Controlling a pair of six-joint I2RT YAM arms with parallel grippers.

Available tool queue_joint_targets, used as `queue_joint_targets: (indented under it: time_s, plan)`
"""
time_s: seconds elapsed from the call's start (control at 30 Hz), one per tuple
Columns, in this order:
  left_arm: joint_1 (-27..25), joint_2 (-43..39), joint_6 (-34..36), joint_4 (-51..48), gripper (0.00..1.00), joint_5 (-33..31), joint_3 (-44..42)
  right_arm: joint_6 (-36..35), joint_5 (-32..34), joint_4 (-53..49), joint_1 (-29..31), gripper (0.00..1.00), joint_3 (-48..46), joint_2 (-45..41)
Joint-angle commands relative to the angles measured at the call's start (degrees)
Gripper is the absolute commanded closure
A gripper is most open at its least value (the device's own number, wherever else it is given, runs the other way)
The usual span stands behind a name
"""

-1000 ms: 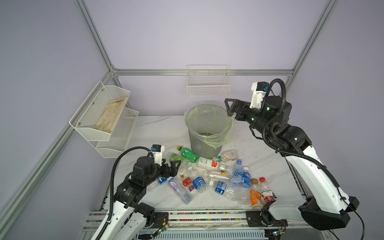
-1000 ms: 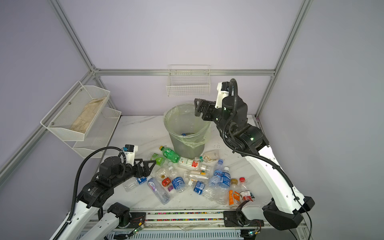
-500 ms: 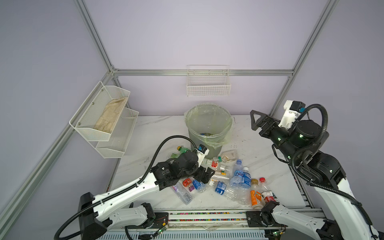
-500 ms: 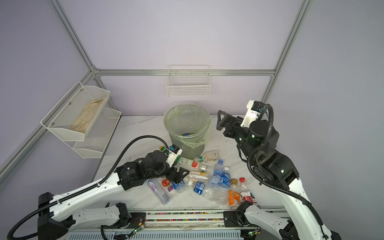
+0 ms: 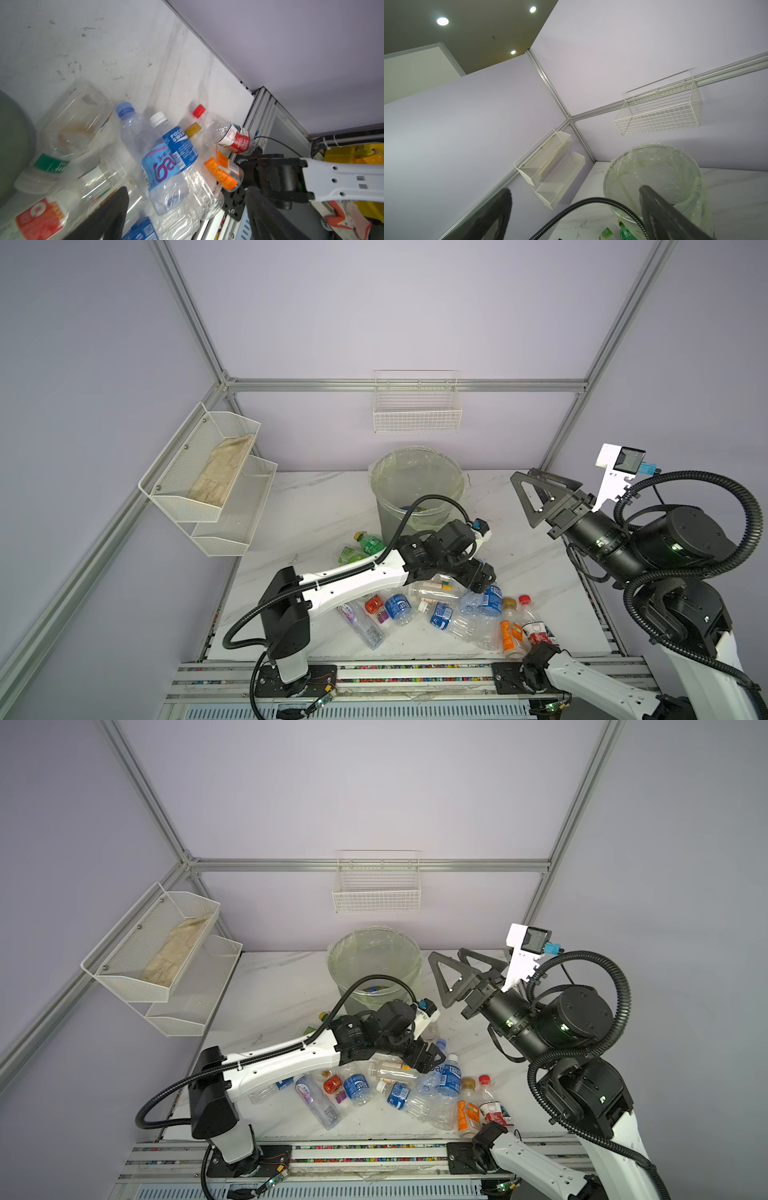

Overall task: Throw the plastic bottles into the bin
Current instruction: 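Withdraw the right arm while the left gripper reaches across toward far bottles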

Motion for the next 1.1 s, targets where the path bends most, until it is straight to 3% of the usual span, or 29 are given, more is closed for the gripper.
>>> queue_joint_targets:
  time_s: [0.0,0.2,0.4,0.7,1.07]
  plan:
    - [-1.66,6.19,-1.54,-2.08,0.11,6.18,11.76,2.08,-0.44,-0.29,-0.10,0.03,2.46,0.58]
    - [-4.42,18.44,-2.87,-4.79,0.08,9.48,22.53,4.16,-2.08,0.96,-0.06,0.03,1.93,0.21]
    - [-7.46,26.28,-2.19,-11.98,0.08,7.98,32.73,4.51,-2.50,0.66,-0.10,0.03,1.33,0.30]
    - [-9.48,26.23,-4.03,-16.82,0.09,1.13,29.75,4.47,1.04,-0.58,-0.10,0.03,-1.05,-1.37]
    - [-10.28,27.89,-5.07,-17.87,0.18,0.63,30.57,4.82,3.53,-1.49,-0.08,0.03,-2.27,-2.29]
